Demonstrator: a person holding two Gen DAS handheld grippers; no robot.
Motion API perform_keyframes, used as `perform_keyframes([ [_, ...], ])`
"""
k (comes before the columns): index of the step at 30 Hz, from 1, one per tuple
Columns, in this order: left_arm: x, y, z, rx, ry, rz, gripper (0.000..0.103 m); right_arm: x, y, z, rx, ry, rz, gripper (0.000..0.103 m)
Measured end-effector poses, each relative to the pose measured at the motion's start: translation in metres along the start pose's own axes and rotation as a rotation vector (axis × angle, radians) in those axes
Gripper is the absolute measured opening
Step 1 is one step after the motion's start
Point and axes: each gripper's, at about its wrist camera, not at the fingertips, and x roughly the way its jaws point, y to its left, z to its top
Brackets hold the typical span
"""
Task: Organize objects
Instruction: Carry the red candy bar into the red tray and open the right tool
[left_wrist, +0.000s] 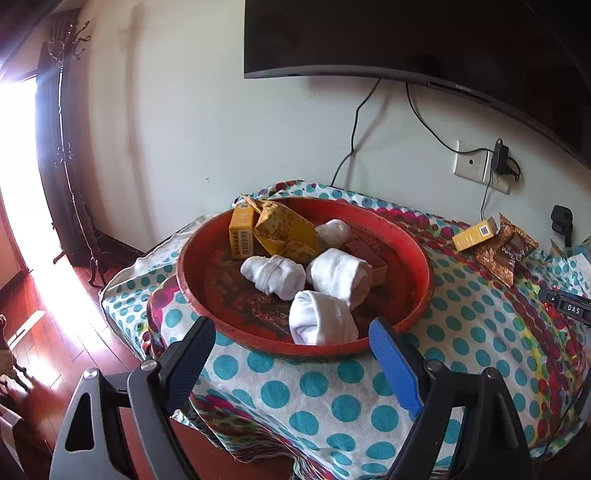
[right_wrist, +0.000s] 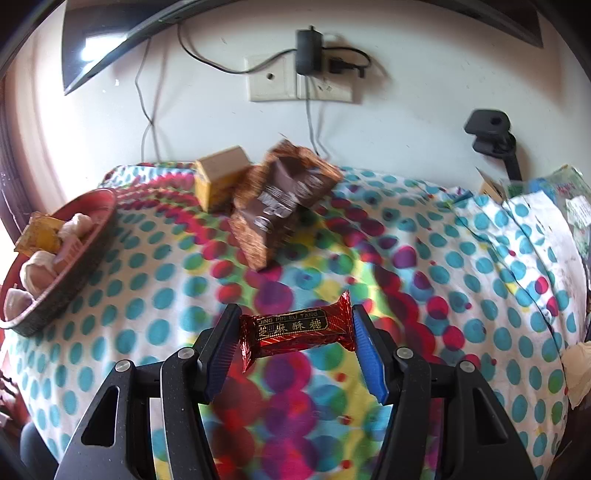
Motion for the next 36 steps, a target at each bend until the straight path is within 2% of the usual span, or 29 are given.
perform_keyframes([
  [3, 0.004, 0.005, -0.002, 0.011, 0.015, 0.023, 0.087, -0.007, 0.045, 0.021, -0.08, -0.029, 0.042, 0.057],
  [7, 0.009, 0.019, -0.003, -0.031, 0.034, 0.039, 0.087, -0.004, 0.115, 0.047, -0.193, -0.054, 0.111, 0.057],
  [12, 0.006, 0.04, 0.002, -0.083, 0.016, 0.069, 0.087, 0.019, 0.19, 0.067, -0.259, -0.03, 0.182, 0.057],
  [19, 0.014, 0.06, 0.003, -0.13, 0.023, 0.093, 0.087, 0.046, 0.264, 0.055, -0.312, 0.035, 0.268, 0.057],
  [25, 0.019, 0.074, 0.003, -0.17, 0.027, 0.11, 0.087, 0.037, 0.29, 0.035, -0.361, 0.04, 0.315, 0.057],
  [29, 0.021, 0.081, 0.003, -0.199, 0.031, 0.112, 0.087, 0.027, 0.286, 0.018, -0.43, 0.042, 0.292, 0.057],
  [36, 0.021, 0.07, 0.002, -0.164, 0.035, 0.11, 0.087, 0.036, 0.278, 0.019, -0.394, 0.072, 0.304, 0.061],
])
